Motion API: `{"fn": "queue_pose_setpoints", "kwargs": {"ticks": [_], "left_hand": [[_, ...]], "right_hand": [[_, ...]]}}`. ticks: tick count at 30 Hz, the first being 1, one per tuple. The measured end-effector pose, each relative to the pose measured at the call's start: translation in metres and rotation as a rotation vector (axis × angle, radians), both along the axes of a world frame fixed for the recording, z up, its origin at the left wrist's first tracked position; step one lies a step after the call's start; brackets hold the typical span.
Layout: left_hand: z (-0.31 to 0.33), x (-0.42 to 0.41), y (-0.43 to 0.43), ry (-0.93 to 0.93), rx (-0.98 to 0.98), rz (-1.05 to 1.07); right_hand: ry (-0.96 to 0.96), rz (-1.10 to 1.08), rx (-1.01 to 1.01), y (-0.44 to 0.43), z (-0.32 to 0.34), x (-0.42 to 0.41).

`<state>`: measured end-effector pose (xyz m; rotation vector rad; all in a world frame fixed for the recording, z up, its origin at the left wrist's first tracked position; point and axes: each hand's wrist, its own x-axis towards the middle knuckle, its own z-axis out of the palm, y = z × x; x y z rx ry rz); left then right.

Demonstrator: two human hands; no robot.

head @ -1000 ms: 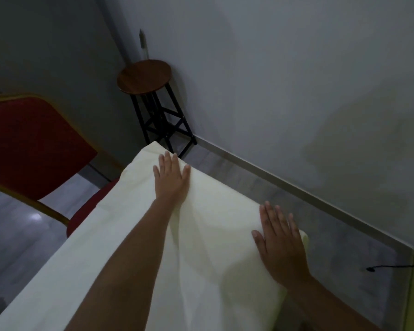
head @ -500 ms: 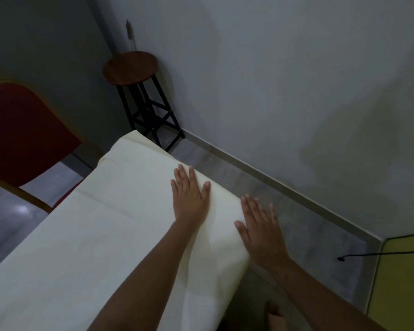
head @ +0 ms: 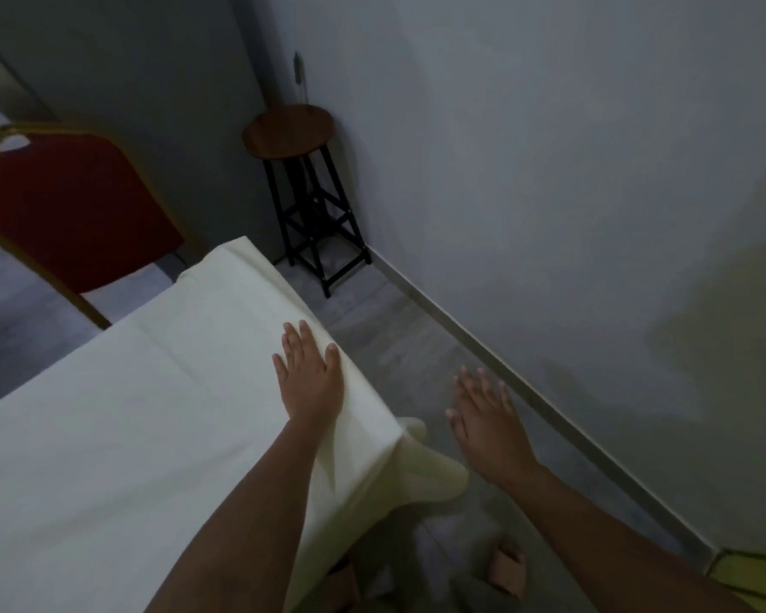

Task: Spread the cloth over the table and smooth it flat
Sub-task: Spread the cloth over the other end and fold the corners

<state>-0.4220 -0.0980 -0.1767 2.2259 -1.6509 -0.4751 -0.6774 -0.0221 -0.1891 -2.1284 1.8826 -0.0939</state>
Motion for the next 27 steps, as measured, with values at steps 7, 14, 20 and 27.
{"fn": "queue_pose_setpoints", "kwargs": {"ticks": [7, 14, 20, 27], "left_hand": [[0.003, -0.036, 0.026, 0.011, 0.048, 0.208], [0.007, -0.043, 0.013, 0.033, 0.067, 0.312], [0.018, -0.024, -0.032, 0.084, 0.038, 0.412], [0.024, 0.013, -0.092, -0.045, 0.117, 0.436]], "right_hand": [[0.05, 0.239, 0.12, -0.054, 0.0, -0.02], [0.01, 0.472, 0.082, -0.134, 0.012, 0.023], [0.027, 0.593, 0.062, -0.195, 0.031, 0.058], [0.036, 0.707, 0.072, -0.257, 0.038, 0.1]]}}
